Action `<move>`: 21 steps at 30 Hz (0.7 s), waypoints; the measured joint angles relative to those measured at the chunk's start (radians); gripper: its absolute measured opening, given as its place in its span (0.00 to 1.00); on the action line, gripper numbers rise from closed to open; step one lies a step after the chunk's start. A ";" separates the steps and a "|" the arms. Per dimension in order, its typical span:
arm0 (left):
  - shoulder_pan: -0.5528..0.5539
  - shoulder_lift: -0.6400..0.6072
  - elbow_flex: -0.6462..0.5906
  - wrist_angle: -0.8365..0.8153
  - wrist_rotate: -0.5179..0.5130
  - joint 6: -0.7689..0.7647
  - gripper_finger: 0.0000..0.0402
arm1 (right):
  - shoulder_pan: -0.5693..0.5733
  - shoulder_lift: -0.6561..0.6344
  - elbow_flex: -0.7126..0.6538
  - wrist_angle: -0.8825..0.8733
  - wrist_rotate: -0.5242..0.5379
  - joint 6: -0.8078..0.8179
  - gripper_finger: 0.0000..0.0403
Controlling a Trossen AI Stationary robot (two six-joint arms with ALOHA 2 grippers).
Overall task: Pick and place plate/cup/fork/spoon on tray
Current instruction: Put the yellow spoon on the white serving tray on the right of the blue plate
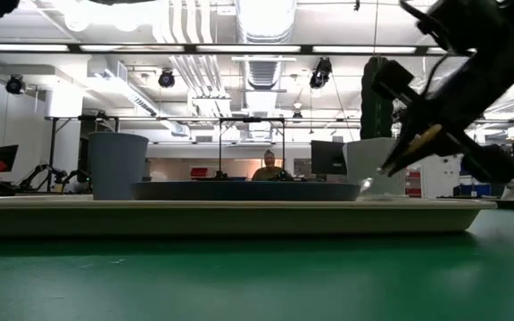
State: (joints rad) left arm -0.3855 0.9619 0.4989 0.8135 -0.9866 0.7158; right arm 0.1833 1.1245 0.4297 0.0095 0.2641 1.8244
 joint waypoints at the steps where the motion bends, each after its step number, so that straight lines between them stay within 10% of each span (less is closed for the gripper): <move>1: 0.000 -0.014 -0.009 0.001 0.000 0.000 0.40 | 0.000 0.019 0.019 0.000 0.002 0.000 0.03; 21: -0.001 -0.079 -0.048 -0.001 0.001 0.004 0.40 | 0.000 0.283 0.309 -0.223 -0.057 -0.064 0.23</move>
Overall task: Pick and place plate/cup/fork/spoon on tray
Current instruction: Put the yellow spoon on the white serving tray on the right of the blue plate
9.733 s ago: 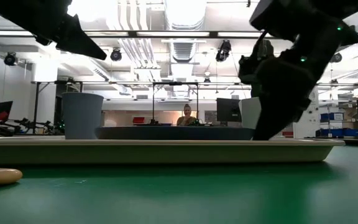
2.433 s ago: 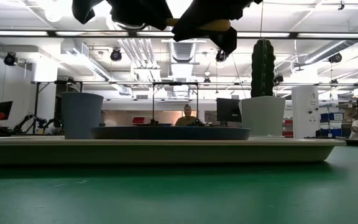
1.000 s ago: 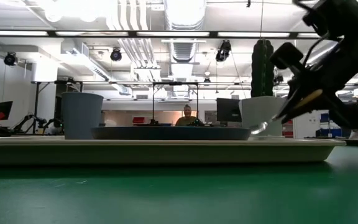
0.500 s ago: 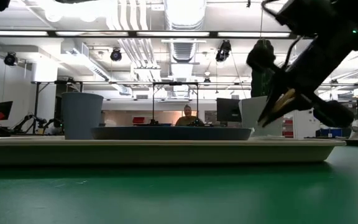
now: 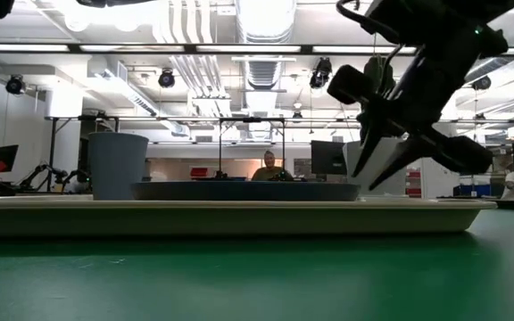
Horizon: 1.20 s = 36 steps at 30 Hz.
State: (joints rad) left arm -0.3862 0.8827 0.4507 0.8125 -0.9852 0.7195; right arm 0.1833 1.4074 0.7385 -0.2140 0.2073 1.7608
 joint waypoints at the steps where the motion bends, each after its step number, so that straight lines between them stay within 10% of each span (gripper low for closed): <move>1: 0.000 0.000 0.000 0.000 0.000 -0.001 0.40 | 0.000 -0.003 0.005 -0.017 -0.001 -0.012 0.23; 10: 0.000 0.000 0.000 0.002 0.004 -0.005 0.40 | -0.030 -0.070 0.021 -0.276 0.033 -0.293 0.15; 25: 0.004 0.023 0.000 0.043 0.007 -0.031 0.40 | -0.168 -0.067 0.022 -0.156 0.248 -0.909 0.02; 36: 0.060 0.083 -0.016 0.112 0.011 -0.010 0.40 | -0.229 -0.016 0.114 -0.152 0.120 -1.020 0.02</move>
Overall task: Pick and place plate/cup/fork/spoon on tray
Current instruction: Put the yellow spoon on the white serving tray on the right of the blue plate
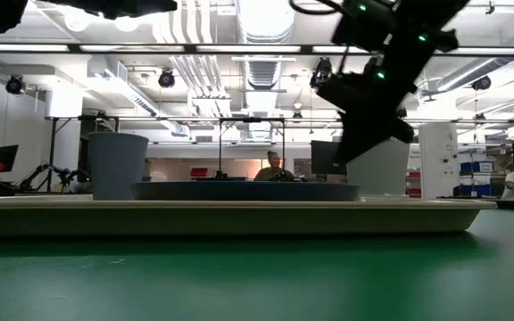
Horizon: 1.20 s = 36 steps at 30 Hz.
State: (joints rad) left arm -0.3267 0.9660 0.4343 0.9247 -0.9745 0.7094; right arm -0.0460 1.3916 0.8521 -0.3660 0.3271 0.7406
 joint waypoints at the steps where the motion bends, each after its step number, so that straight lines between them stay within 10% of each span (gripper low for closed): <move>1: 0.000 -0.001 0.000 0.001 0.000 0.009 0.40 | 0.000 0.009 0.022 -0.010 0.003 -0.005 0.02; 15: 0.000 -0.004 -0.002 0.001 -0.002 0.036 0.40 | 0.000 0.161 0.201 -0.441 -0.020 0.069 0.02; 36: 0.000 -0.004 -0.003 0.001 0.000 0.037 0.40 | -0.001 0.378 0.317 -0.377 0.039 -0.046 0.02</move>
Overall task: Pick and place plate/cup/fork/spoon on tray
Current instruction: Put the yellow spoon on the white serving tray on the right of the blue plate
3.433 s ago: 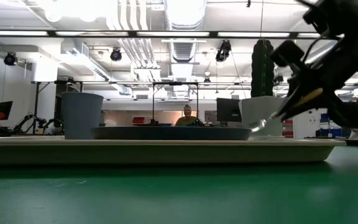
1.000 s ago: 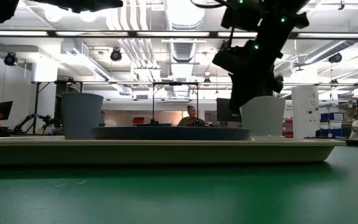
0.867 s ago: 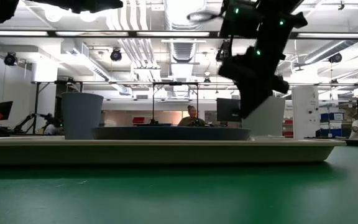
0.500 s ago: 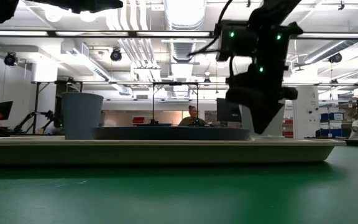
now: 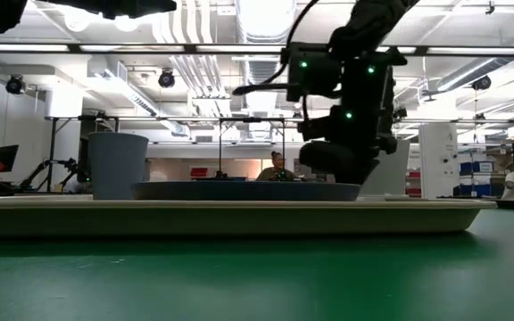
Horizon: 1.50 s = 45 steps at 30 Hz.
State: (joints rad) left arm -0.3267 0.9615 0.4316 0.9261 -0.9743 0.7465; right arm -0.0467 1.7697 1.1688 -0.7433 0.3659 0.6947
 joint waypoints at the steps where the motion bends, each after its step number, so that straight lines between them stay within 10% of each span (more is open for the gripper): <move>1: 0.000 0.000 0.000 0.001 0.000 0.000 0.40 | 0.000 0.005 0.012 -0.002 0.000 0.000 0.02; 45: 0.000 0.000 0.000 0.001 0.001 -0.002 0.40 | 0.009 -0.057 -0.127 0.246 0.046 -0.015 0.02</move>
State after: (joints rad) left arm -0.3267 0.9615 0.4316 0.9266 -0.9736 0.7448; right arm -0.0376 1.7123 1.0421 -0.4969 0.4118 0.6796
